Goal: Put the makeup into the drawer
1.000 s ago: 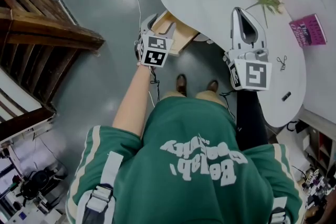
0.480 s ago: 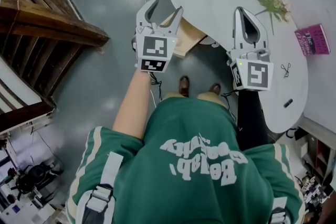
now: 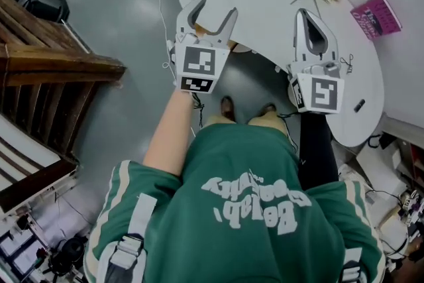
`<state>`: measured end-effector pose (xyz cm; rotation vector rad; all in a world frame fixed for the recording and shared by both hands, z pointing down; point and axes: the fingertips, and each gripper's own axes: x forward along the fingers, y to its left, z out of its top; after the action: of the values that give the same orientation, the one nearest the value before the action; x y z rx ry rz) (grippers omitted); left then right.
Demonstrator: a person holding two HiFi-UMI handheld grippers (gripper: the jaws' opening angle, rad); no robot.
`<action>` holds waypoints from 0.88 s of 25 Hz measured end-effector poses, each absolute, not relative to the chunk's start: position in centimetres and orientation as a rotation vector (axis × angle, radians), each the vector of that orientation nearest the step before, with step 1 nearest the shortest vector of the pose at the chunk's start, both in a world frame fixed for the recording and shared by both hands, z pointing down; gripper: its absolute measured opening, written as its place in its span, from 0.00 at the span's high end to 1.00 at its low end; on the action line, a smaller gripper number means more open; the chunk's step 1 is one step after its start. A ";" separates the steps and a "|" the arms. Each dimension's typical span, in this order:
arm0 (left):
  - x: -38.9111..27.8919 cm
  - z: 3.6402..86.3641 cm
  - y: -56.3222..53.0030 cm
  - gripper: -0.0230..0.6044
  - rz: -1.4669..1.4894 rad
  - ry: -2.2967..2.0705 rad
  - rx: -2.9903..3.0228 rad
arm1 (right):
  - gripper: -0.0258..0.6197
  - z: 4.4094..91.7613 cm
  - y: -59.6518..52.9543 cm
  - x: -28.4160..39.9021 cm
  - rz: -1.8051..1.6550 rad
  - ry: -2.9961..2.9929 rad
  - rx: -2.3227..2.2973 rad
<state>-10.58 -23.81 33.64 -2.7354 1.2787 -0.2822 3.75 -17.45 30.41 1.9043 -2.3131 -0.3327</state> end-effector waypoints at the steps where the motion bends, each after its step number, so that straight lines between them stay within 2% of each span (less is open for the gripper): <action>1: -8.5 33.5 -23.6 0.51 -0.279 1.221 -2.753 | 0.95 30.3 -16.8 5.5 -0.331 -2.276 1.947; 15: 18.1 32.5 -15.9 0.52 -0.153 0.650 -2.925 | 0.95 30.0 -5.0 28.7 -0.299 -1.836 2.334; 22: 28.2 33.8 -9.9 0.52 -0.147 0.443 -2.974 | 0.95 30.3 2.5 37.2 -0.296 -1.653 2.461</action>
<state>28.20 -9.87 33.81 -2.9742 0.4435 -0.1466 37.23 2.50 30.33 2.4607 -1.6526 -0.2958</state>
